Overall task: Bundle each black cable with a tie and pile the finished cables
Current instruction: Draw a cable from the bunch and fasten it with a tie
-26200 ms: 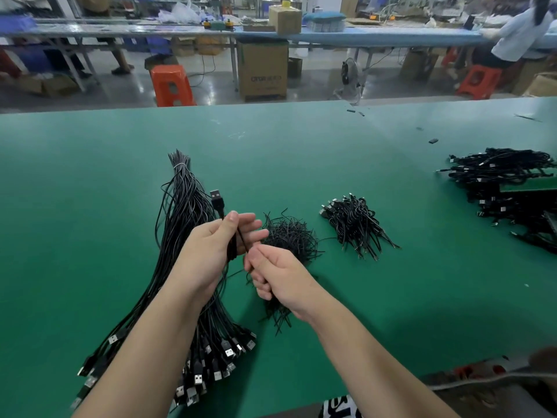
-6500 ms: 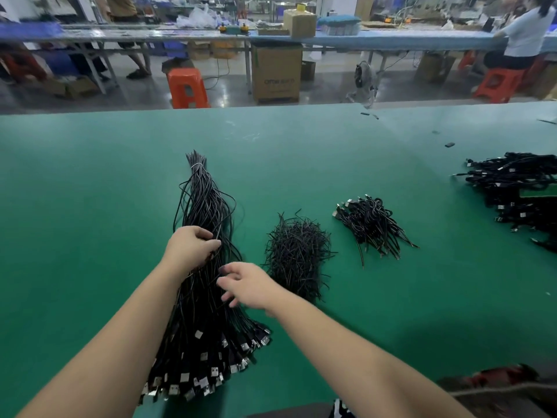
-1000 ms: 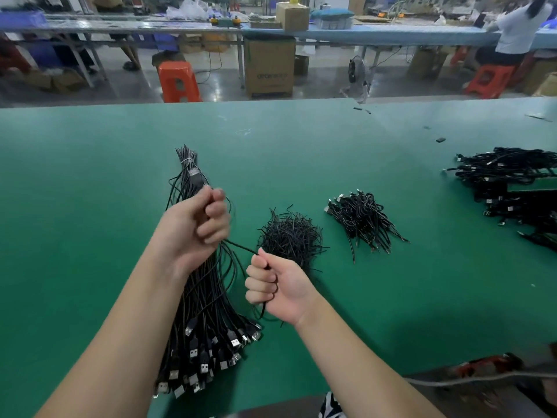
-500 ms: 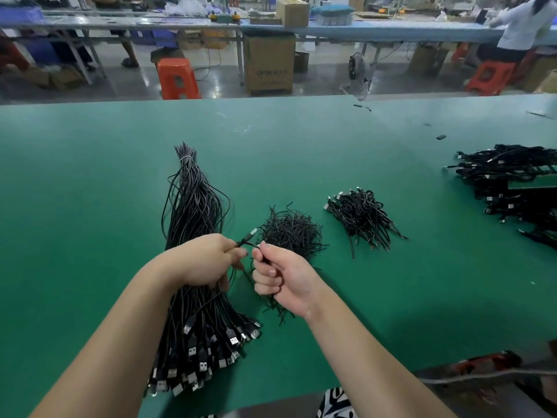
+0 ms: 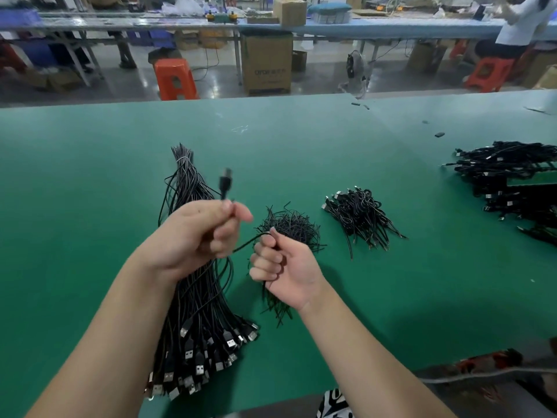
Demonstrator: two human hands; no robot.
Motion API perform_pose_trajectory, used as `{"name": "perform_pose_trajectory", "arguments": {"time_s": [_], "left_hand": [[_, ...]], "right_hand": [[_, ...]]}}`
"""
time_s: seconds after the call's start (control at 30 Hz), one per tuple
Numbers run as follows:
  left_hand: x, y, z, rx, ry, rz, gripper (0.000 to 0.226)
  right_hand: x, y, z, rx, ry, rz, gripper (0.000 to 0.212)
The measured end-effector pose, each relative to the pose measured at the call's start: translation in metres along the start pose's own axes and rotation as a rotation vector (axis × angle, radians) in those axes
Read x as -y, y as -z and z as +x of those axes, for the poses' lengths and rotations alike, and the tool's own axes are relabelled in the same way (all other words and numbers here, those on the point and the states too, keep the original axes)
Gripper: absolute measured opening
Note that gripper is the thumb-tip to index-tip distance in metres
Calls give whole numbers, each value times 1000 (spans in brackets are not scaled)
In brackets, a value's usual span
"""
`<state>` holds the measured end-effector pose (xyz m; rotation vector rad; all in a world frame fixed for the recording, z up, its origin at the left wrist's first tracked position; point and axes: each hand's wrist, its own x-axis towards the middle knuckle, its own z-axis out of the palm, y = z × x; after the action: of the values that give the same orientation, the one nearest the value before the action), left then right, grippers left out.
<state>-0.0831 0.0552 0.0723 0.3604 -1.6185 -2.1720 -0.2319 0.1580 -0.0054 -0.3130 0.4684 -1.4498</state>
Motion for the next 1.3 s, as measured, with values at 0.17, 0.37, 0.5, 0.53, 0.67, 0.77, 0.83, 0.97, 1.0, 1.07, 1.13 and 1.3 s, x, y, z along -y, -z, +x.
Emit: {"name": "perform_pose_trajectory", "arguments": {"time_s": [0.17,0.37,0.5,0.53,0.67,0.77,0.83,0.97,1.0,1.07,1.13,1.3], "left_hand": [[-5,4,-7,229,304,769,34],[27,2,1,-148,358,1100,23],[41,1,3,-324,24,412,29],[44,-4,3,-343,-12,248,32],[51,-20,6,-408,-42,-43,36],[47,-20,3,-384,-50,-110,35],[44,-18,0,-388,-81,-156,29],[40,-19,1,-425,-85,-162,24],[40,-20,1,-437,-84,-156,24],[40,-23,2,-449,-79,-154,25],[42,-26,2,-426,-60,-129,27],[40,-25,-2,-261,10,-94,28]], "right_hand": [[16,-3,1,-64,32,-159,34],[18,-11,-2,-78,95,-543,34],[6,-16,-8,-39,80,-635,32],[1,-17,-8,-52,90,-700,32],[-18,-20,-7,-149,146,-1200,33],[-18,-17,-10,-217,155,-1438,37],[-17,-13,-12,-274,150,-1604,40],[-15,-9,-14,-312,200,-1636,27],[-14,-10,-14,-295,210,-1600,20],[-12,-16,-13,-232,202,-1444,14],[-11,-23,-9,-190,211,-1211,16],[-3,-25,-7,-225,275,-995,27]]}}
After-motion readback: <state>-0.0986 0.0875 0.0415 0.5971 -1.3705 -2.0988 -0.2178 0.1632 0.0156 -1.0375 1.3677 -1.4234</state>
